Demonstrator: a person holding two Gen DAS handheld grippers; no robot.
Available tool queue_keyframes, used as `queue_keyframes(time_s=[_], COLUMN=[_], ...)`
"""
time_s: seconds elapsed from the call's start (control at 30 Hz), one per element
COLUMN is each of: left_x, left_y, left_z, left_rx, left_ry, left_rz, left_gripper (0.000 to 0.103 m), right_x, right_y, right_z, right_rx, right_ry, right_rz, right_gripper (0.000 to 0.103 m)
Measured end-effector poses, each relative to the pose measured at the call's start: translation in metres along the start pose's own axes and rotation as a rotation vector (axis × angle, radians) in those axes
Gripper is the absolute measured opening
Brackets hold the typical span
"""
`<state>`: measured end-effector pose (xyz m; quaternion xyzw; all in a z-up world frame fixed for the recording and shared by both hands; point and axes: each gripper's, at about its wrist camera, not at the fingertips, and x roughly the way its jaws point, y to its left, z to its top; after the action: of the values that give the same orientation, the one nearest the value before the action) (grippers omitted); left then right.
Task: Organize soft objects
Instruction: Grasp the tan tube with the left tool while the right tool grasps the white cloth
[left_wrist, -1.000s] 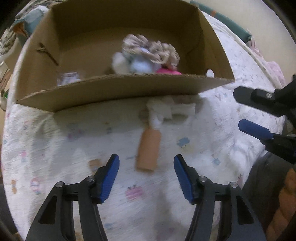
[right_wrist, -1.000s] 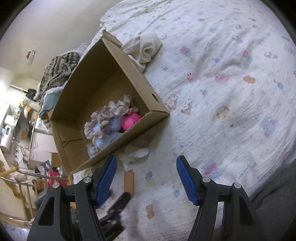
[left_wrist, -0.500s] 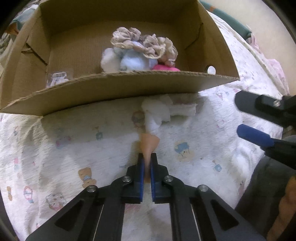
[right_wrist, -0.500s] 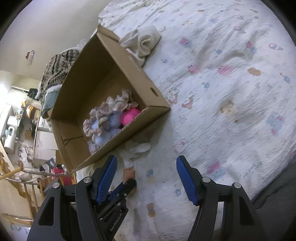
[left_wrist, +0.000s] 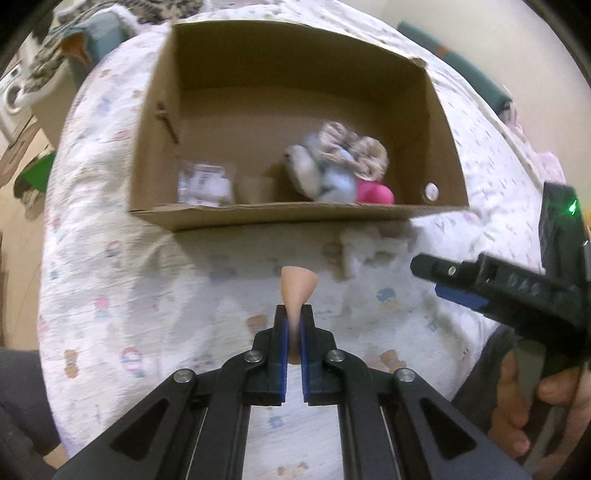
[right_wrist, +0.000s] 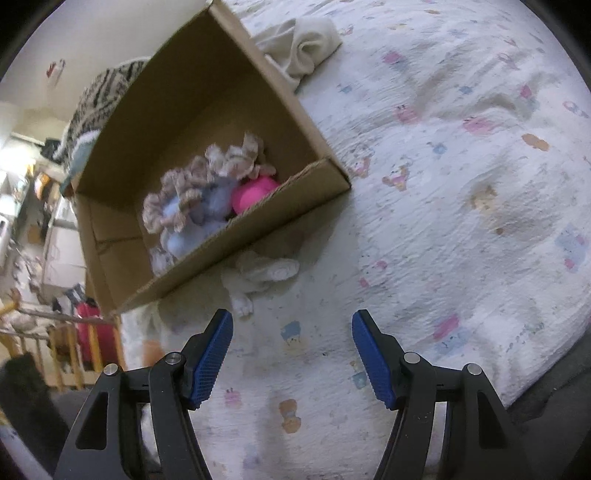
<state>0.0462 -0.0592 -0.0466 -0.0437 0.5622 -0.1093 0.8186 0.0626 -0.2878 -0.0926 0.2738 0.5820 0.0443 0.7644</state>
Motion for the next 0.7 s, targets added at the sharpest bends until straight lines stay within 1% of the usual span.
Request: queue_keyframes(time_s=[0.13,0.23,0.3,0.37,0.43,0.5,0.63,0.67,0.7], left_x=[-0.016,-0.023,-0.023,-0.025,-0.022,-0.020,-0.017,-0.016,-0.016], left_y=[0.011,0.018,0.022,0.032,0.041,0.047,0.053,0.054,0.055], left_z=[0.000,0.000,-0.001,-0.002,0.003,0.007,0.015,0.016,0.018], left_rx=[0.047,0.063,0.056,0.020,-0.034,-0.067,-0.097,-0.104,-0.112], left_ry=[-0.034,-0.065,-0.089,-0.098,-0.102,-0.106,-0.097,-0.098,-0.096], left_rz=[0.026,0.024,0.030,0.027,0.005,-0.002,-0.018,-0.019,-0.019], left_gripper=[0.006,0.006,0.006,0.006,0.006,0.006,0.006,0.006,0.006], right_x=[0.014,0.024,0.030,0.036,0.044,0.050,0.065,0.068,0.069], right_y=[0.019,0.039,0.052,0.063,0.071,0.076,0.090,0.093,0.097], right_z=[-0.001,0.000,0.000,0.000,0.000,0.000,0.000,-0.001,-0.003], right_rx=[-0.092,-0.200,-0.274,-0.333,-0.375,-0.397,-0.456,-0.473,-0.487], right_ry=[-0.001,-0.029,-0.048,-0.067,-0.073,-0.081,-0.101,-0.103,-0.104], right_rz=[-0.053,-0.129,-0.172,-0.216,-0.245,-0.251,-0.283,-0.287,-0.285], right_gripper=[0.071,0.071,0.071,0.071,0.071,0.071,0.071,0.070,0.064])
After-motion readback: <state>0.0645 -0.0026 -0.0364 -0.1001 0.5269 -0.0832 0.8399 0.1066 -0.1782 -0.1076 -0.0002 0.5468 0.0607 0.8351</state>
